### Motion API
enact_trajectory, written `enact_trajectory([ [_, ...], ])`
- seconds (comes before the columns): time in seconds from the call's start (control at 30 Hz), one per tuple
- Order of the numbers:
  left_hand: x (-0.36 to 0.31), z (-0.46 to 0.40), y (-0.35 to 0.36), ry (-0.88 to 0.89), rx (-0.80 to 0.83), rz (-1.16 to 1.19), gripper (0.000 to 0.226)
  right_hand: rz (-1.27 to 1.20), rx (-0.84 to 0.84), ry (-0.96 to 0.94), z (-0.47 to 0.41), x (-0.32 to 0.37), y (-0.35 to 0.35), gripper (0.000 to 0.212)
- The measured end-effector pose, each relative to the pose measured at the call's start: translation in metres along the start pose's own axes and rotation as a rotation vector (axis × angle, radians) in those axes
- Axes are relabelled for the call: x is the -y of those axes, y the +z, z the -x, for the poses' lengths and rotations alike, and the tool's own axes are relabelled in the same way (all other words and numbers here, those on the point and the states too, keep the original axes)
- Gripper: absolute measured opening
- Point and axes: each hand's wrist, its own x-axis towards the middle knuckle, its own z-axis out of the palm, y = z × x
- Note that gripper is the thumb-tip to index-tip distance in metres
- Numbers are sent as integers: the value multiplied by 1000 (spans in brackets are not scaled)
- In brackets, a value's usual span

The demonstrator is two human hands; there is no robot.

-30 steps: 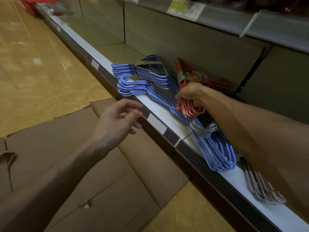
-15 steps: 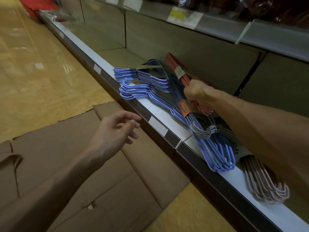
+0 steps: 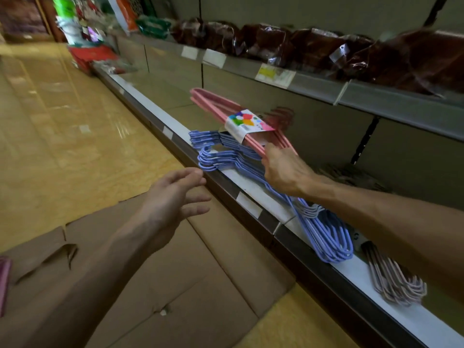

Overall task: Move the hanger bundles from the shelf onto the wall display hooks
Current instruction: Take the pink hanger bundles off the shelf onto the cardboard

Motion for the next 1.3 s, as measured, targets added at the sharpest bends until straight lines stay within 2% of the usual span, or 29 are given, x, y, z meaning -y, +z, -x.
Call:
enact_trajectory([
  [0.13, -21, 8, -7, -71, -91, 202, 32, 43, 23, -183, 24, 26, 3, 5],
  [0.27, -39, 19, -18, -97, -164, 341, 65, 73, 34, -344, 40, 56, 6, 11],
  [0.37, -50, 28, -23, -68, -163, 442, 54, 84, 32, -427, 52, 81, 11, 19],
  [0.47, -60, 32, -27, 1, -196, 558, 36, 91, 16, -522, 63, 103, 15, 15],
  [0.57, -64, 36, -35, 45, -247, 658, 41, 120, -18, -618, 72, 121, 20, 10],
  [0.67, -61, 42, -48, 62, -276, 729, 39, 145, -49, -682, 82, 135, 24, 13],
  [0.83, -56, 49, -72, 91, -309, 744, 36, 124, 46, -642, 92, 159, 25, 13],
  [0.97, -58, 54, -86, 143, -275, 732, 41, -119, 118, -648, 96, 174, 13, 35],
  [1.1, -64, 58, -97, 183, -208, 732, 45, -550, -77, -678, 100, 178, -7, 22],
  [1.23, -65, 64, -105, 175, -208, 755, 41, -808, -163, -568, 90, 175, -22, 18],
  [1.3, -62, 68, -111, 159, -219, 750, 33, -921, -155, -432, 76, 174, -25, 22],
])
